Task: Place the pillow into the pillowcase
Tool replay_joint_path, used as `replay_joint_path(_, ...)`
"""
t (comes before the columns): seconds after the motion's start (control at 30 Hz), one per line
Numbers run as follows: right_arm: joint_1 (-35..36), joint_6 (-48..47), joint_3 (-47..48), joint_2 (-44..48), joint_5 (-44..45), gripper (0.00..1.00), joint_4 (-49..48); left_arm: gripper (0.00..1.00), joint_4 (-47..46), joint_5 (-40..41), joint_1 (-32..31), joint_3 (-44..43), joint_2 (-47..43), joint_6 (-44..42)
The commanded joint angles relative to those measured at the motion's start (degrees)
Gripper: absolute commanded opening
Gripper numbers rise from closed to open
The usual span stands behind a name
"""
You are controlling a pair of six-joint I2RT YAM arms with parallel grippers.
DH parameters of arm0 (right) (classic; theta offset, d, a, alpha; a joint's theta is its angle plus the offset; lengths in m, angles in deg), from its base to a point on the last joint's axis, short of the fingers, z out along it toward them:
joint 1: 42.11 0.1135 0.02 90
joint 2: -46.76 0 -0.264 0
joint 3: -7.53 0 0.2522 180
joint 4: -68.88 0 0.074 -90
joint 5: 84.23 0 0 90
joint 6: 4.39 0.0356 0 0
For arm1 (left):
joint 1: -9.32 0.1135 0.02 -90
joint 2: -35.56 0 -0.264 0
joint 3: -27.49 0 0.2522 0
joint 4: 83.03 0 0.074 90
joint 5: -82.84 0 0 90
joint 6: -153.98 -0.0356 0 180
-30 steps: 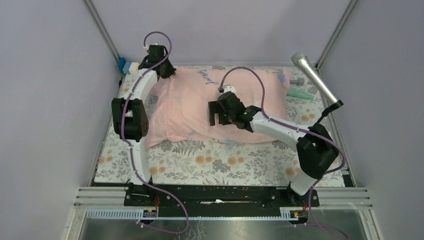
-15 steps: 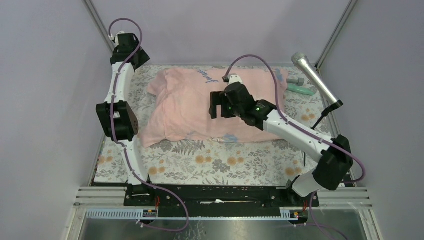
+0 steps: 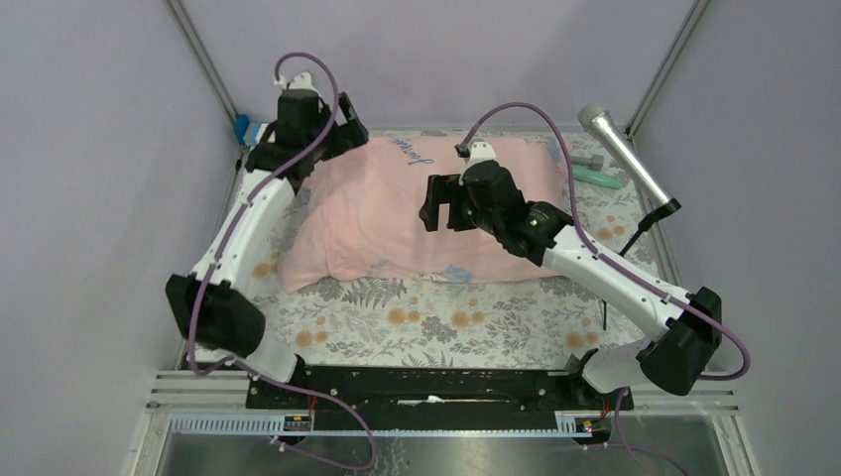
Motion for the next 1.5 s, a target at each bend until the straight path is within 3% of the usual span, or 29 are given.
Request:
replay_joint_path(0.0, -0.35, 2.15, -2.78, 3.71, -1.59, 1.00, -4.74, 0.99, -3.95, 0.13, -7.02, 10.58, -9.76, 0.74)
replay_joint_path(0.23, -0.33, 4.60, -6.64, 6.57, -3.36, 0.99, -7.90, 0.99, -5.21, 1.87, -17.77, 26.96, -23.30, 2.56)
replay_joint_path(0.37, -0.34, 5.03, -8.14, 8.72, -2.98, 1.00, -8.52, 0.99, -5.19, 0.93, -19.51, 32.68, -29.38, 2.64)
replay_joint_path(0.77, -0.34, 5.17, -14.30, 14.81, 1.08, 1.00, -10.54, 0.99, 0.45, 3.64, -19.51, 33.35, -34.87, -0.89)
replay_joint_path(1.47, -0.36, 4.76, -15.45, 16.07, 2.47, 1.00, -11.54, 0.99, -0.61, 3.02, -19.49, 35.32, -35.06, -2.29)
